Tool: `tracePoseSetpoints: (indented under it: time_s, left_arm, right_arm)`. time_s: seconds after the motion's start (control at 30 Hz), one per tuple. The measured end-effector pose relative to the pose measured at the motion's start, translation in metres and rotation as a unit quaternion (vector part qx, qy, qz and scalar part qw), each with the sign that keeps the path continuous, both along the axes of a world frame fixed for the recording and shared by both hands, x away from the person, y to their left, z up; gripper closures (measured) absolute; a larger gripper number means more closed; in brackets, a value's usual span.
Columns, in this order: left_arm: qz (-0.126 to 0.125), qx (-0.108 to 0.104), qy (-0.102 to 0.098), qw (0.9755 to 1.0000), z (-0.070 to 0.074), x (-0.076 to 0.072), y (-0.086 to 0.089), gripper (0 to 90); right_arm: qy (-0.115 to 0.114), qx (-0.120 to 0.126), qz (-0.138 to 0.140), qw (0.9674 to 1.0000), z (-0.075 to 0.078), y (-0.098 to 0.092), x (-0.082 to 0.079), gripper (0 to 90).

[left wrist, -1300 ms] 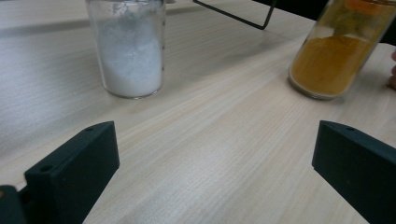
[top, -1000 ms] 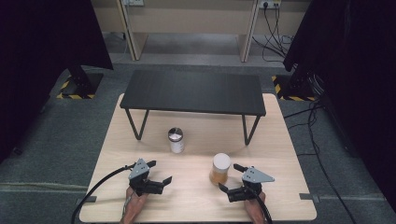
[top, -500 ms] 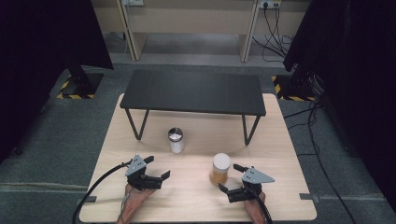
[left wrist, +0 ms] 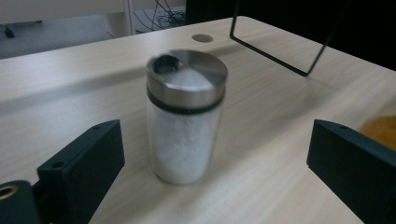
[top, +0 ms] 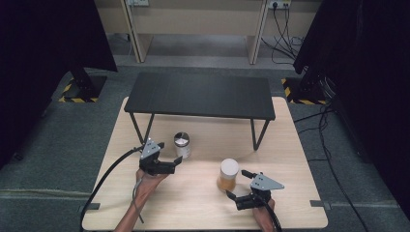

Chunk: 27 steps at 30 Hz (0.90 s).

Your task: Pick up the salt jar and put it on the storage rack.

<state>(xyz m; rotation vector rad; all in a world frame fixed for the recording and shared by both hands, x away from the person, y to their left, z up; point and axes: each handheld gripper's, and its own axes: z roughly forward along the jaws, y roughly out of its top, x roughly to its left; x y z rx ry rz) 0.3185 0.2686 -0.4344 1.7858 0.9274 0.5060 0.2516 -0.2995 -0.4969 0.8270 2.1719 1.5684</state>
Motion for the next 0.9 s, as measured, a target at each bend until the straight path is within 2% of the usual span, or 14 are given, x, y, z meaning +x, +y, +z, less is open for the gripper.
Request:
tracePoseSetpoints:
  time_s: [0.23, 0.33, 0.37, 0.4, 0.57, 0.67, 0.83, 0.9]
  left_arm:
    - [0.011, -0.001, 0.010, 0.9999, 0.014, 0.022, -0.006, 4.2]
    - [0.009, 0.007, 0.013, 0.9998, 0.015, 0.029, -0.014, 5.0]
    - [0.009, 0.013, 0.015, 0.9998, 0.016, 0.031, -0.017, 5.0]
    - [0.008, 0.027, 0.013, 0.9995, 0.017, 0.033, -0.022, 5.1]
    - [0.017, 0.028, 0.021, 0.9993, 0.014, 0.044, -0.030, 5.9]
    - [0.017, 0.038, 0.029, 0.9987, 0.015, 0.050, -0.035, 6.2]
    - [0.025, 0.030, 0.037, 0.9985, 0.011, 0.055, -0.038, 7.0]
    - [0.024, 0.036, 0.041, 0.9982, 0.009, 0.057, -0.040, 7.9]
  right_arm:
    - [-0.001, 0.000, 0.001, 1.0000, 0.000, 0.000, 0.000, 1.0]
    - [-0.001, -0.001, 0.002, 1.0000, 0.000, 0.000, 0.000, 1.0]
    - [-0.001, 0.000, 0.001, 1.0000, 0.000, 0.000, 0.000, 1.0]
    - [-0.001, 0.000, 0.002, 1.0000, 0.000, 0.000, 0.000, 1.0]
    - [-0.002, -0.001, 0.002, 1.0000, 0.000, 0.000, 0.000, 1.0]
    - [-0.001, -0.001, 0.002, 1.0000, 0.000, 0.000, 0.000, 1.0]
    - [-0.002, -0.001, 0.003, 1.0000, 0.000, 0.000, 0.000, 1.0]
    - [-0.002, -0.001, 0.003, 1.0000, 0.000, 0.000, 0.000, 1.0]
